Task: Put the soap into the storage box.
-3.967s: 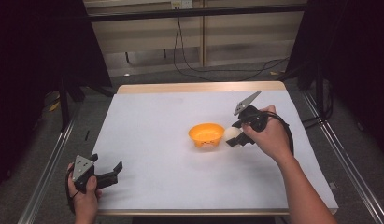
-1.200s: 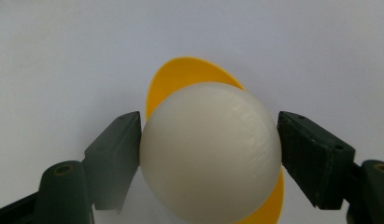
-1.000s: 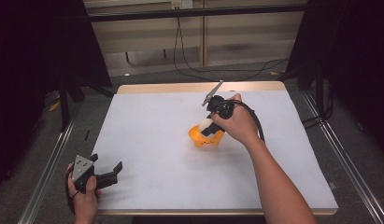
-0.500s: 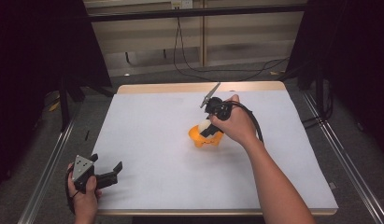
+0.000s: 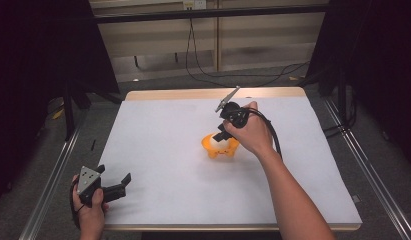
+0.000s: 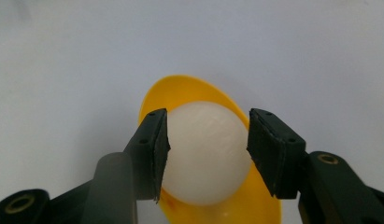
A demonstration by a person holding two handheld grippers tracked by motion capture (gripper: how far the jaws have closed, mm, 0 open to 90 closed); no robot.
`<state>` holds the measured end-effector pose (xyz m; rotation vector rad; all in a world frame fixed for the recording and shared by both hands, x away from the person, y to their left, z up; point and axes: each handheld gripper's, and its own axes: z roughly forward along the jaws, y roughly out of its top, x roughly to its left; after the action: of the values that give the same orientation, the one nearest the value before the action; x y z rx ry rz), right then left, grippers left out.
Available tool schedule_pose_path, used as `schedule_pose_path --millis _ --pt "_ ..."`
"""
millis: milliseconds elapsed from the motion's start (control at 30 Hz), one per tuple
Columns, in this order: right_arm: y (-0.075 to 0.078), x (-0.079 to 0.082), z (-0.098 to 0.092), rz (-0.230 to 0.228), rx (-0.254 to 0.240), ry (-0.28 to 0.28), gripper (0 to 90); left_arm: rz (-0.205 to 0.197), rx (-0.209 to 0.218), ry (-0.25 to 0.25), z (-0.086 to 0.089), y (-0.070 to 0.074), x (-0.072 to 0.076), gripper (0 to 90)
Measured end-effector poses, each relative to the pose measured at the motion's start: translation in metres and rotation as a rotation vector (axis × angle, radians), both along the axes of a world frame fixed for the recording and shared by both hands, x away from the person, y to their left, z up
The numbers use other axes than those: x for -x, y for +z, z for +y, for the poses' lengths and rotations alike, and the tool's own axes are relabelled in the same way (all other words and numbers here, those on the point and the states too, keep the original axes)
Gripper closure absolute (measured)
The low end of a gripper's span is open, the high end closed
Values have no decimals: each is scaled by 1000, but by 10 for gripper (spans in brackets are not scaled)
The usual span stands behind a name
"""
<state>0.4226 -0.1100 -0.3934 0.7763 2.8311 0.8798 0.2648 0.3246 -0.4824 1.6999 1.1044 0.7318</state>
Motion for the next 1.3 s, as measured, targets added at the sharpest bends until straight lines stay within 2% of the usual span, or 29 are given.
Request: schedule_pose_path --millis 33,67,267,433,600,733,1000,1300 --pt "0 0 0 0 0 0 456 1 0 0 0 0 0 0" --pt "0 1 1 -7 22 5 445 0 -2 0 0 0 0 0" --pt "-1 3 -4 7 -11 -7 405 1 -5 -3 0 0 0 0" --pt "-3 5 -5 11 -1 -13 369 0 -8 1 0 0 0 0" --pt "-1 9 -11 4 -21 -25 326 0 -9 3 0 0 0 0" --pt "-1 14 -20 -5 -41 -31 250 0 -9 3 0 0 0 0" --pt "-6 27 -37 -24 -69 -55 22 -1 -10 4 0 0 0 0" --pt "-15 41 -51 -38 -86 -74 0 -2 -9 8 -1 0 1 0"
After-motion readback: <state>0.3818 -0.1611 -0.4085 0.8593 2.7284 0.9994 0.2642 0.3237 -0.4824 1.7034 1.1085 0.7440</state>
